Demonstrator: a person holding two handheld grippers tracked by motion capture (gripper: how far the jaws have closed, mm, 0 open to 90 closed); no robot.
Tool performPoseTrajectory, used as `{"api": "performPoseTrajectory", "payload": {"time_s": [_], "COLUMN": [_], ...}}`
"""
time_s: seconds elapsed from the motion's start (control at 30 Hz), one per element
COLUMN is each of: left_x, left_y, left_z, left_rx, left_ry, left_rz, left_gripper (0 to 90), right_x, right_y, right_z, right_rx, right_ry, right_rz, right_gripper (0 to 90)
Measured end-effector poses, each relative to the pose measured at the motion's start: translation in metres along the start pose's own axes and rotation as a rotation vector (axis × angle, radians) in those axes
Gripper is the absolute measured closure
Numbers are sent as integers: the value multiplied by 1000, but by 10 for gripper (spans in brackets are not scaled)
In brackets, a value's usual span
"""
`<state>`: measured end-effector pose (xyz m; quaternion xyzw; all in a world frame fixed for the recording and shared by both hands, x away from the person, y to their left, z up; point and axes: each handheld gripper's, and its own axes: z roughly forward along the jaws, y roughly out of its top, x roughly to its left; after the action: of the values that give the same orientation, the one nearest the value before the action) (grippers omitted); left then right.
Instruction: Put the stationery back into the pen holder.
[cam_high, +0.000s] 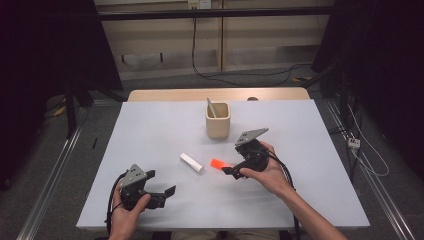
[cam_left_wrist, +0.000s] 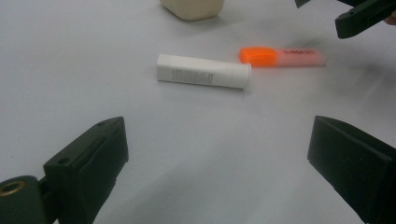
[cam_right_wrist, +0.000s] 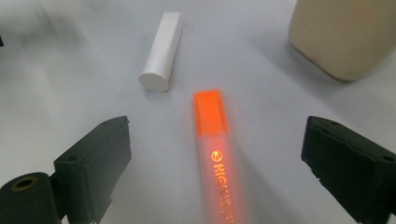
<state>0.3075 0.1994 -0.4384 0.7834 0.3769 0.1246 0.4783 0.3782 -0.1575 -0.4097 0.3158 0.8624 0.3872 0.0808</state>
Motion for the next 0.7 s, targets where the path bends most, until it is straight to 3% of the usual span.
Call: {"api": "performPoseTrajectory", "payload": {"time_s": [0.2,0.3,0.57,0.7], "left_x": [0,-1,-1,0], "left_y": [0,0,0,-1], "left_z": [1,1,1,0], "left_rx": [11,5,9,2], "left_ry": [-5,-7,-9,-11], "left_rz": [0,-3,0,-5], "left_gripper": [50,50,49,49], "right_x": [-6,-9,-11,-10], "right_y": [11,8,16,18], "right_z": [9,17,32,42], "right_rx": [12,40,105,159], "right_ry": [28,52,40,62], "right_rz": [31,55,22,19], "right_gripper": [96,168,322,416]}}
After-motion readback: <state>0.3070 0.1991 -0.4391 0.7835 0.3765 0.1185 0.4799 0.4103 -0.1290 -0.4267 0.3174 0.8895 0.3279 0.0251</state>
